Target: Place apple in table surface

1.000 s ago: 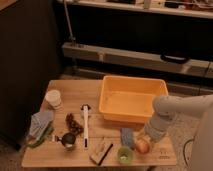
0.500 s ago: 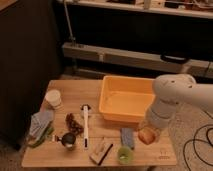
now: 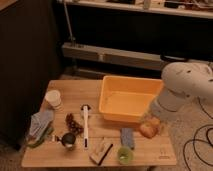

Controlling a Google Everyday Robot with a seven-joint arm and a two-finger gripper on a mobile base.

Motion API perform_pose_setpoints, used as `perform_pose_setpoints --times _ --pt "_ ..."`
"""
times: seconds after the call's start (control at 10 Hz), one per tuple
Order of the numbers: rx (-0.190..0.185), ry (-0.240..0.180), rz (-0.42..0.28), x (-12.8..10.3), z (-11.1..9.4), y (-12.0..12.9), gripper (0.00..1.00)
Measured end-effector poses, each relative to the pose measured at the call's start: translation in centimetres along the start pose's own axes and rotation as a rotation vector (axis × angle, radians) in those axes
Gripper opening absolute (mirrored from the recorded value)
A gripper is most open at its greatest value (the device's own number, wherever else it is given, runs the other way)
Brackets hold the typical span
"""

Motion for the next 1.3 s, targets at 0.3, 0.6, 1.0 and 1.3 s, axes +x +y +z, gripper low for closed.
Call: perform_pose_setpoints --times 0.3,0.6,1.0,1.3 --pt "0.010 -0.015 -0.099 -0.3 -0.7 3.3 0.00" --pt "0.048 -0.023 -0.204 -0.1 -0.9 9.1 0.00" --pt "0.113 -0.012 -0.278 -0.9 1.2 12.9 0.00" --pt "0.124 0.014 -0.269 -2.1 5.0 12.3 0.00"
